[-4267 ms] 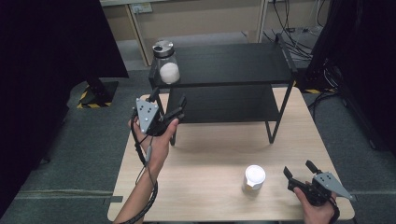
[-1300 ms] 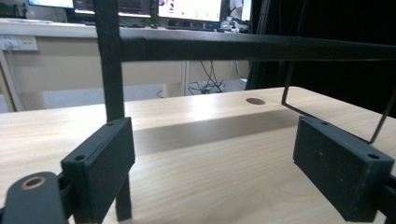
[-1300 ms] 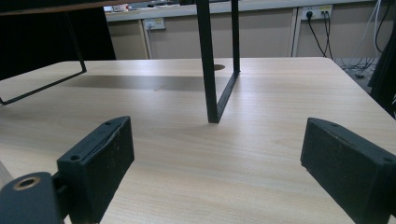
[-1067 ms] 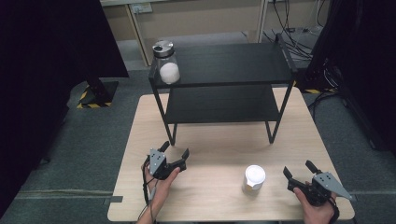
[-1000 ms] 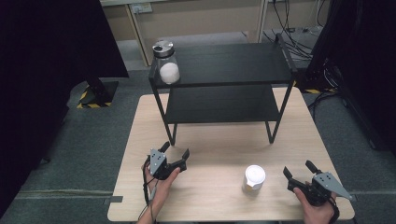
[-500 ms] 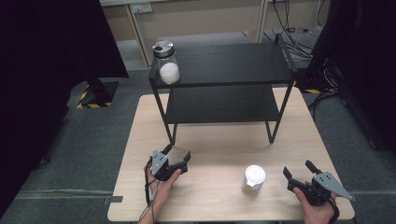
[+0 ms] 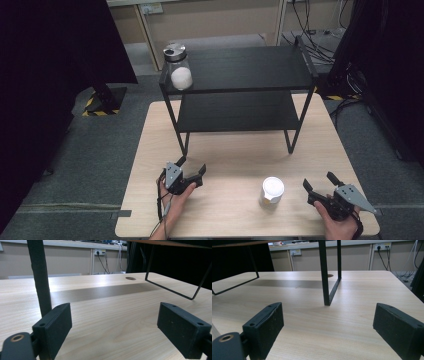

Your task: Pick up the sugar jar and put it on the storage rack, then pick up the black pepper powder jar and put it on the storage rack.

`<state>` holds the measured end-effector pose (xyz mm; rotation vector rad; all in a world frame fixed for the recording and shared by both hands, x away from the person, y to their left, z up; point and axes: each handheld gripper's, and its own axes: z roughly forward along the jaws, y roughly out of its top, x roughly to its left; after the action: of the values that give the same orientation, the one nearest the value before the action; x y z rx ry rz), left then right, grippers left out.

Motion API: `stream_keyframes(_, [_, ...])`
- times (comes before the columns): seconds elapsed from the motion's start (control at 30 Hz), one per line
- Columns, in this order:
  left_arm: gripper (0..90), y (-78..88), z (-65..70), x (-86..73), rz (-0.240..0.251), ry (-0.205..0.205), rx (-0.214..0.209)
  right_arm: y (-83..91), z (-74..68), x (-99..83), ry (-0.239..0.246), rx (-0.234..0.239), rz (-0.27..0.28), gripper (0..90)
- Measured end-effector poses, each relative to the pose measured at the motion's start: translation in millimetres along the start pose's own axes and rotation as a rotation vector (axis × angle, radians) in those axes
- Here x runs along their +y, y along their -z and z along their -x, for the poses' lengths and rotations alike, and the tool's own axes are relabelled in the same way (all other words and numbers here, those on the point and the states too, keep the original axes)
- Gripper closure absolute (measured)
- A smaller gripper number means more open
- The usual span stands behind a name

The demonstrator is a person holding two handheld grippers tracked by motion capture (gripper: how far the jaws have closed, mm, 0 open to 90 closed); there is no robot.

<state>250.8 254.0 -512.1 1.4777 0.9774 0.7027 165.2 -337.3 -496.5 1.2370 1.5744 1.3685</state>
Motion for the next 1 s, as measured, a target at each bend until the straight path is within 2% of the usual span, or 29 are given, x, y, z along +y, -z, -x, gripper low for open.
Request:
stream_keyframes(0.43, [11.8, 0.1, 1.9, -0.1, 0.0, -0.022, -0.001, -0.3, 0.1, 0.6, 0.002, 0.002, -0.004, 9.8])
stream_keyframes(1.0, [11.8, 0.2, 0.7, -0.9, 0.005, -0.003, 0.001, -0.7, 0.0, 1.4, 0.002, 0.001, -0.008, 9.8])
